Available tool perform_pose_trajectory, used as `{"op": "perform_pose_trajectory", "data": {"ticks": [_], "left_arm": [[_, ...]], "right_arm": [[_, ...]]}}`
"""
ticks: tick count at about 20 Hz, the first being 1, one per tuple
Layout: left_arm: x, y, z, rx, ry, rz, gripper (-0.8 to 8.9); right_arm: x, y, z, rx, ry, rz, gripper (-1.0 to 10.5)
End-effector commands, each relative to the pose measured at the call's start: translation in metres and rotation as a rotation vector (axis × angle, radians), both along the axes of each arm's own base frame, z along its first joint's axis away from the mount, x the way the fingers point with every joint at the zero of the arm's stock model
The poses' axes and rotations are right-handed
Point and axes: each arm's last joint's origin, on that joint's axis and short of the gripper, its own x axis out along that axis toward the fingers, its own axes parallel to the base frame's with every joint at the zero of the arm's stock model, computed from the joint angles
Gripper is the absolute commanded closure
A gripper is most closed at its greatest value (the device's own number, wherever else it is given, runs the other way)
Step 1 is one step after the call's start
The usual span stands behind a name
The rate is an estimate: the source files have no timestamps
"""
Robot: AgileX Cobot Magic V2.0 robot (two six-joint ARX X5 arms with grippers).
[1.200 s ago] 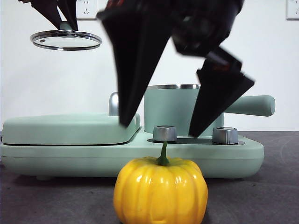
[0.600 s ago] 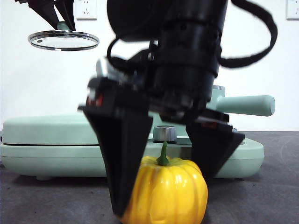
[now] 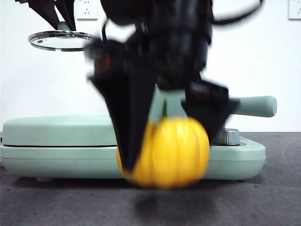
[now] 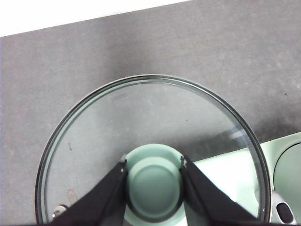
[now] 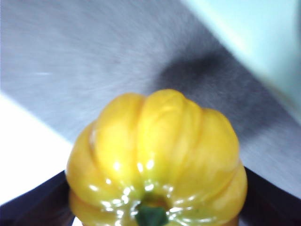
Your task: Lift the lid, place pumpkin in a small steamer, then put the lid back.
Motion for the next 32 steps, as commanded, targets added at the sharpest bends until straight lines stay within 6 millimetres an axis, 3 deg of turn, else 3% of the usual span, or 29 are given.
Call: {"op": "perform_pose_trajectory", "data": {"ticks": [1,5,8,10,14,20,28,32], "left_arm": [[-0.003,0.0,0.011,-0.018,-0.046,0.002,7.98],[-0.003,0.0,0.011,-0.018,-0.046,0.002,7.98],[-0.003,0.0,0.011,-0.017,-0.047,0.001,7.98],[-0.003,0.0,0.011,-0.018,-0.046,0.001,7.98],[-0.003,-0.001,0.011,-0.017,-0.044,0.0,7.98],[-0.004,0.0,0.01,-0.015,-0.032,0.0,7.98],[-0.007,-0.001,0.008,-0.008,0.0,-0.004,7.98],[-0.007,-0.001,0.007,-0.007,0.006,-0.004,7.98]], "right_arm": [[0.01,0.005,0.035,0.019,-0.017,0.042,6.2],[0.048,-0.01,0.093,0.112,-0.13,-0.002,6.2],[0.089,-0.032,0.12,0.15,-0.251,-0.085,6.2],[0.119,-0.047,0.129,0.163,-0.308,-0.152,6.2],[0.167,-0.067,0.124,0.156,-0.347,-0.233,6.2],[0.16,-0.073,0.115,0.066,-0.22,-0.237,6.2],[0.154,-0.061,0.115,0.077,-0.221,-0.232,6.2],[0.164,-0.054,0.112,0.122,-0.273,-0.252,6.2]]}}
